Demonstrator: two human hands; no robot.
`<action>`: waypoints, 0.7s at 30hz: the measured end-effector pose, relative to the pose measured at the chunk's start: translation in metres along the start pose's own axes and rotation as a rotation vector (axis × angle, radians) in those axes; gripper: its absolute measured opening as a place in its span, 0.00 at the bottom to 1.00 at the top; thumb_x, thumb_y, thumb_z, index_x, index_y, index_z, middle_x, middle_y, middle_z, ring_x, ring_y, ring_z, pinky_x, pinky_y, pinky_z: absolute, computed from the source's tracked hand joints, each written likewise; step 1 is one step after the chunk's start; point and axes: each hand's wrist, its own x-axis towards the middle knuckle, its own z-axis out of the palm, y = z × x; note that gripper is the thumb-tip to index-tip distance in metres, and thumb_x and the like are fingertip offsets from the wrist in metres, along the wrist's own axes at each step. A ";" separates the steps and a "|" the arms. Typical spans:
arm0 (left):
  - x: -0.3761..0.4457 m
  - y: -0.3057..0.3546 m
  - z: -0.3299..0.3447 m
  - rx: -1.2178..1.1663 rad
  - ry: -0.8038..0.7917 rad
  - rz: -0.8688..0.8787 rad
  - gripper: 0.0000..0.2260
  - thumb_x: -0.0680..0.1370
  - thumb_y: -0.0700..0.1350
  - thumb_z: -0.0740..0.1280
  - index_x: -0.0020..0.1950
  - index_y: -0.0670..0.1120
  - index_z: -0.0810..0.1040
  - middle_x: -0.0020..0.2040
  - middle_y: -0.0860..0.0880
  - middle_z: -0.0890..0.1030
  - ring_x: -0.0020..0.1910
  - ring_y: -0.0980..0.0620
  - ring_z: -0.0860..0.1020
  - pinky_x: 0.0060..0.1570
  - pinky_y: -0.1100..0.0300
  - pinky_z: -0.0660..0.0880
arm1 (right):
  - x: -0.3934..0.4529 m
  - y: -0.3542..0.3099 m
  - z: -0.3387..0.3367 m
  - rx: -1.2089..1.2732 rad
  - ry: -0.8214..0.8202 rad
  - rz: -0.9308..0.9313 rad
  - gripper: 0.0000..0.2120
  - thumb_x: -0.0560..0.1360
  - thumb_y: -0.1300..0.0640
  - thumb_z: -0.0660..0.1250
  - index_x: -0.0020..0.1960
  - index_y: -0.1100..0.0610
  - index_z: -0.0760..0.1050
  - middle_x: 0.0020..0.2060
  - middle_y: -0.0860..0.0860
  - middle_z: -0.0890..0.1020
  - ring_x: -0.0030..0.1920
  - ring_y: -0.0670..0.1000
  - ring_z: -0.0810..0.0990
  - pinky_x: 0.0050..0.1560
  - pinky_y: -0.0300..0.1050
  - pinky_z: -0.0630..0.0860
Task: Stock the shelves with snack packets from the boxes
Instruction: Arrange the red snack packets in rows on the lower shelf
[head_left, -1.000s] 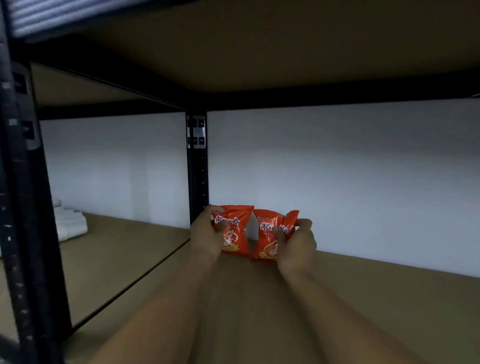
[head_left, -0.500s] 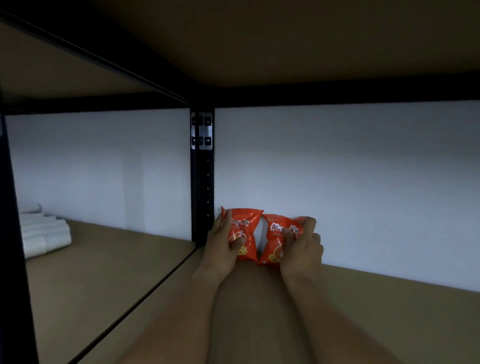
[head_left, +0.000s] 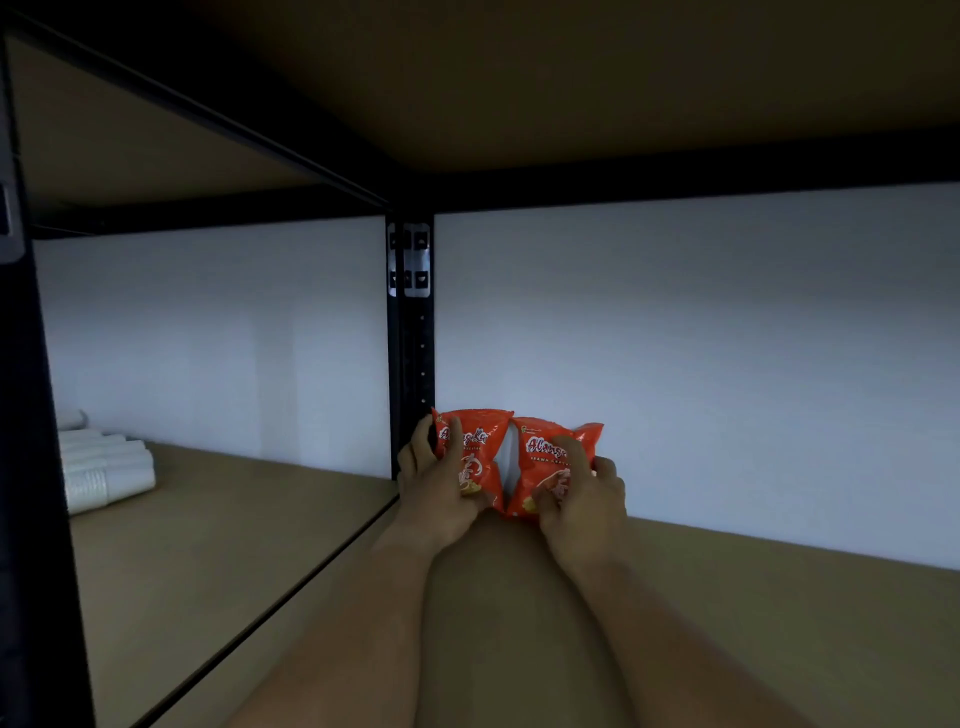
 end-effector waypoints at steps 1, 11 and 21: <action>0.000 0.000 0.000 0.045 0.006 0.013 0.48 0.74 0.60 0.72 0.81 0.55 0.40 0.78 0.51 0.36 0.77 0.43 0.42 0.78 0.45 0.52 | -0.001 0.000 -0.001 -0.020 -0.017 -0.010 0.29 0.78 0.53 0.68 0.76 0.46 0.61 0.67 0.58 0.69 0.67 0.60 0.68 0.62 0.55 0.73; -0.003 -0.012 -0.001 -0.119 -0.036 0.157 0.41 0.75 0.49 0.75 0.77 0.67 0.51 0.80 0.56 0.38 0.79 0.47 0.47 0.77 0.46 0.58 | -0.002 0.002 0.000 -0.181 -0.072 -0.034 0.30 0.83 0.50 0.58 0.78 0.36 0.47 0.70 0.55 0.59 0.70 0.57 0.63 0.65 0.55 0.72; -0.003 -0.001 0.002 0.163 -0.160 0.090 0.38 0.82 0.54 0.64 0.76 0.69 0.36 0.75 0.50 0.23 0.79 0.39 0.46 0.76 0.42 0.59 | 0.002 0.010 0.014 -0.211 -0.149 -0.020 0.34 0.82 0.45 0.58 0.78 0.37 0.39 0.73 0.57 0.53 0.70 0.60 0.61 0.68 0.57 0.68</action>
